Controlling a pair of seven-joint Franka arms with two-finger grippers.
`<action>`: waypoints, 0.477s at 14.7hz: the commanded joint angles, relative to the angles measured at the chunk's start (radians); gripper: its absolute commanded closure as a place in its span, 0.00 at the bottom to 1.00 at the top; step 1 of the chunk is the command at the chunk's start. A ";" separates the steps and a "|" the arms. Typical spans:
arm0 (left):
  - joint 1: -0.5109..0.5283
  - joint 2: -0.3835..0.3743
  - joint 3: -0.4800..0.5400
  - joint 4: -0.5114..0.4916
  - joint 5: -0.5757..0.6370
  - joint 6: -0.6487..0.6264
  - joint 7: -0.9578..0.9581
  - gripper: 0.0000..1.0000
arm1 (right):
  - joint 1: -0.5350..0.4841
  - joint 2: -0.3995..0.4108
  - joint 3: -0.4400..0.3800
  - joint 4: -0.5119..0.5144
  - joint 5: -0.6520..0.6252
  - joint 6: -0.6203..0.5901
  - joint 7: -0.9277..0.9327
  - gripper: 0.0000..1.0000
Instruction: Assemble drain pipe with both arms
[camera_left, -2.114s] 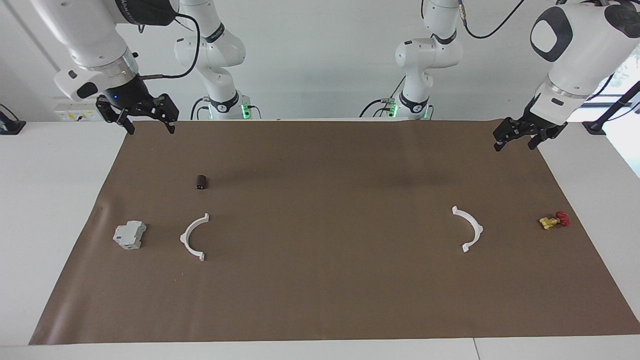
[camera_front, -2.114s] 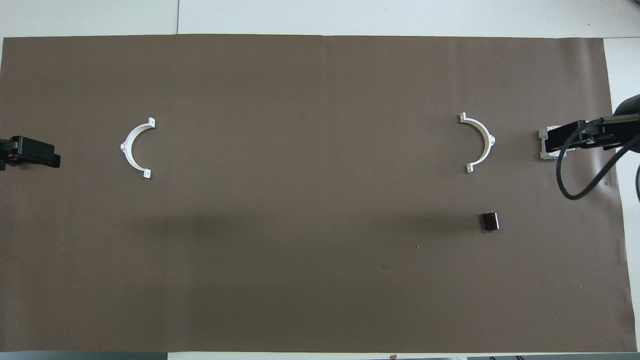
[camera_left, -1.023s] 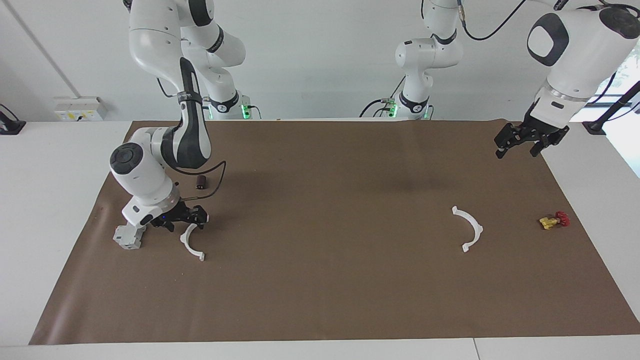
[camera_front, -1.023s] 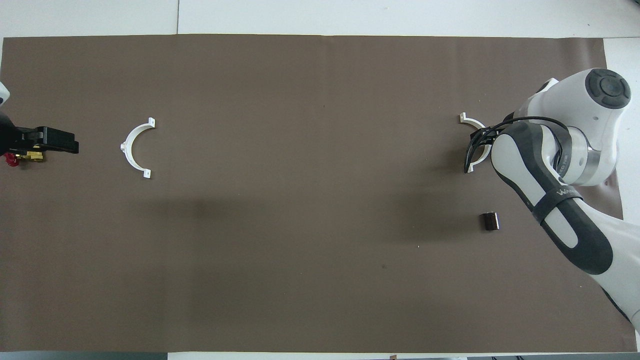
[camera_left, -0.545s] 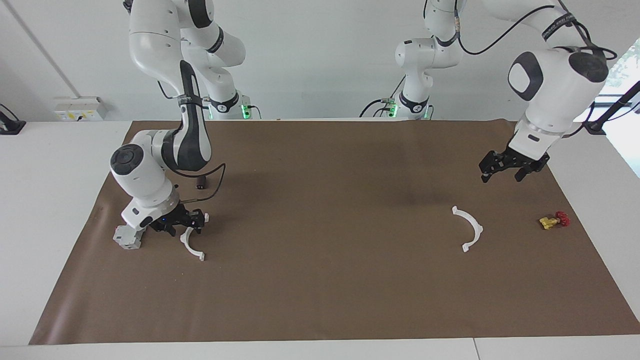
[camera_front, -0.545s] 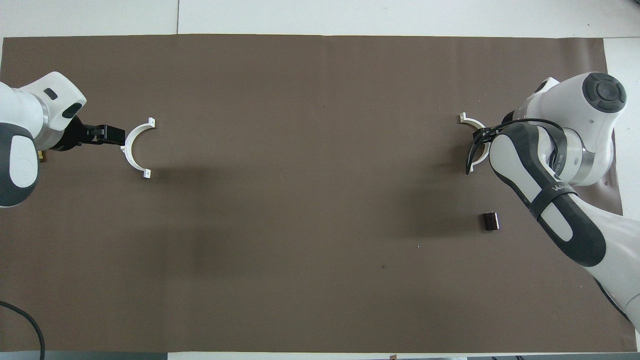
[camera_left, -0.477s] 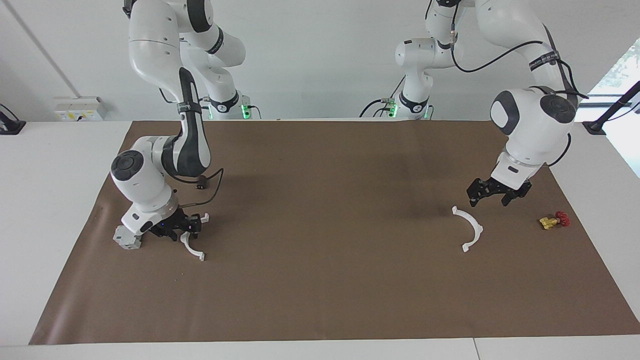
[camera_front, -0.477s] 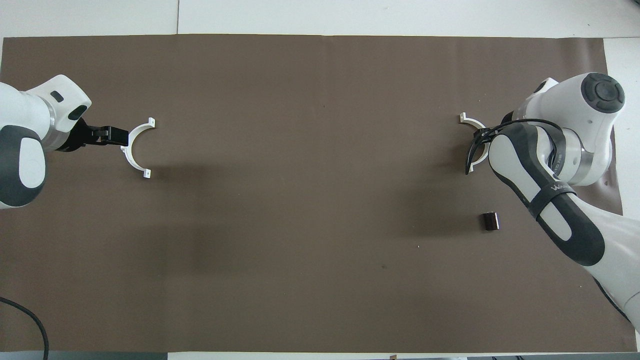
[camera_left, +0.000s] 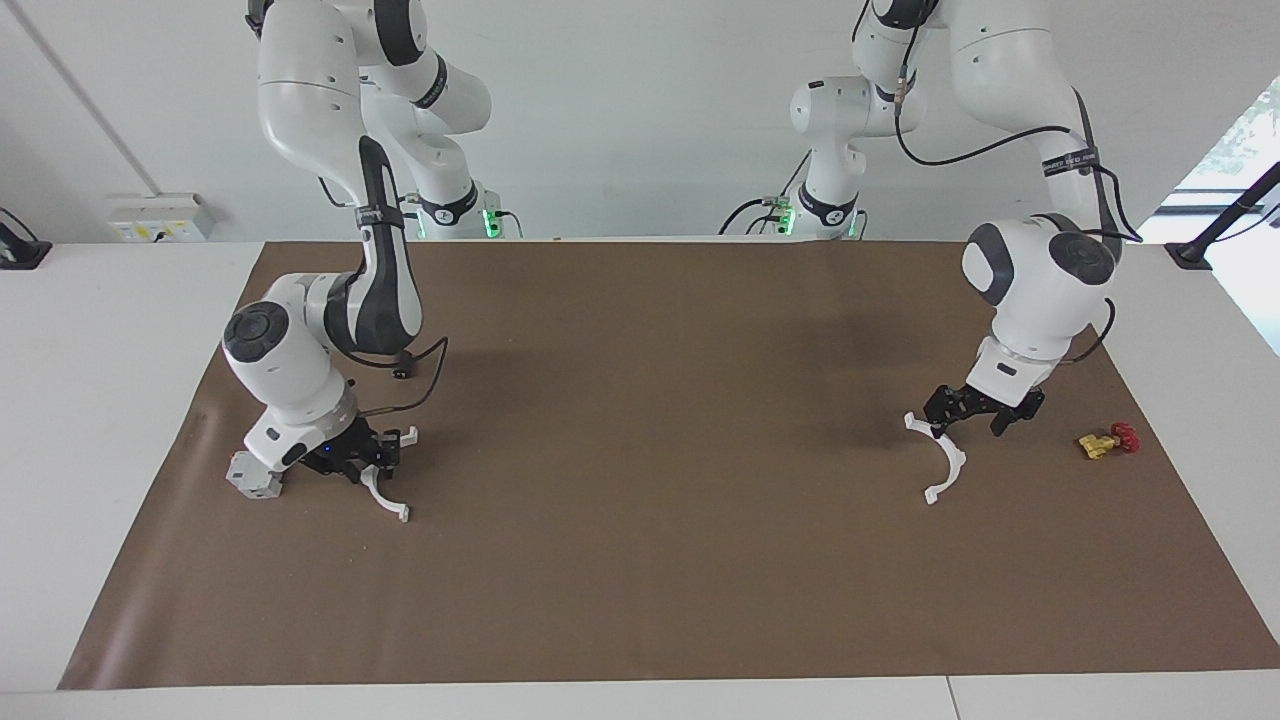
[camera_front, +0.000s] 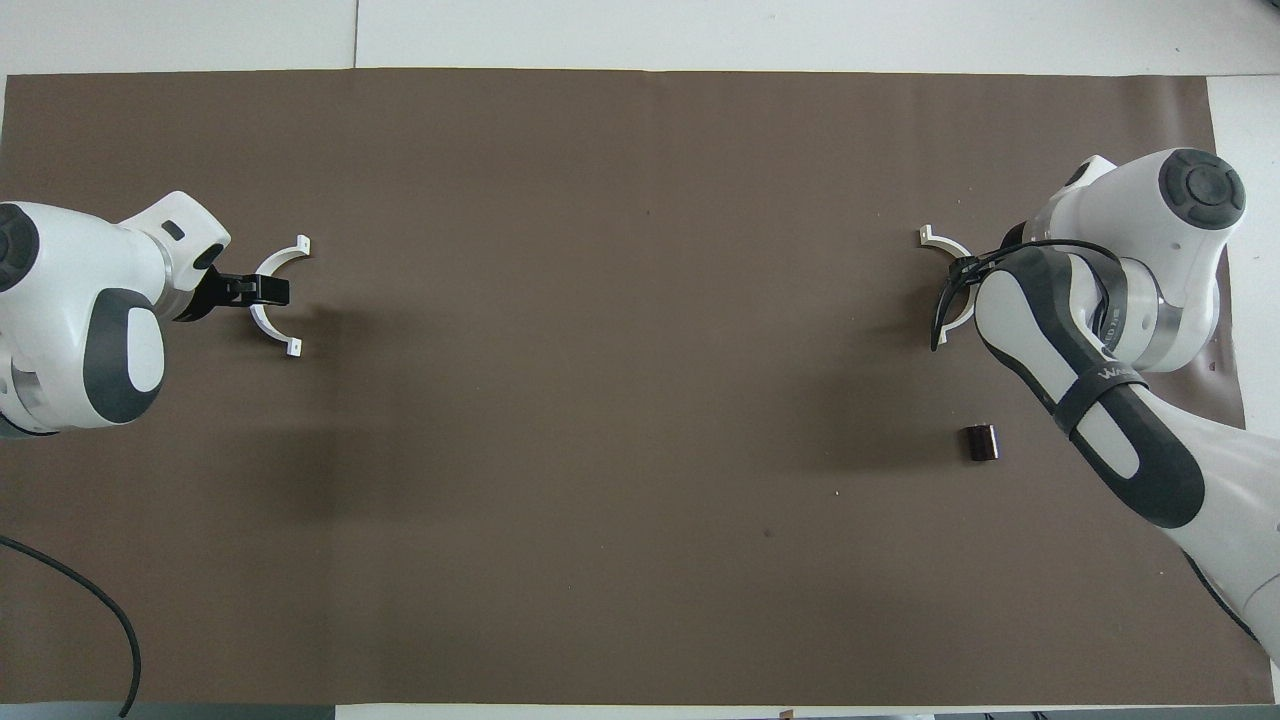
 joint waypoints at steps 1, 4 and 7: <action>0.004 0.034 0.002 -0.007 -0.002 0.060 0.016 0.00 | -0.011 0.006 0.006 -0.002 0.020 0.012 -0.037 0.75; 0.005 0.040 0.003 -0.007 -0.002 0.065 0.016 0.00 | -0.002 0.003 0.007 0.013 0.020 -0.020 -0.030 1.00; 0.001 0.040 0.003 -0.006 -0.002 0.062 0.013 0.66 | 0.055 0.029 0.012 0.225 0.013 -0.258 0.054 1.00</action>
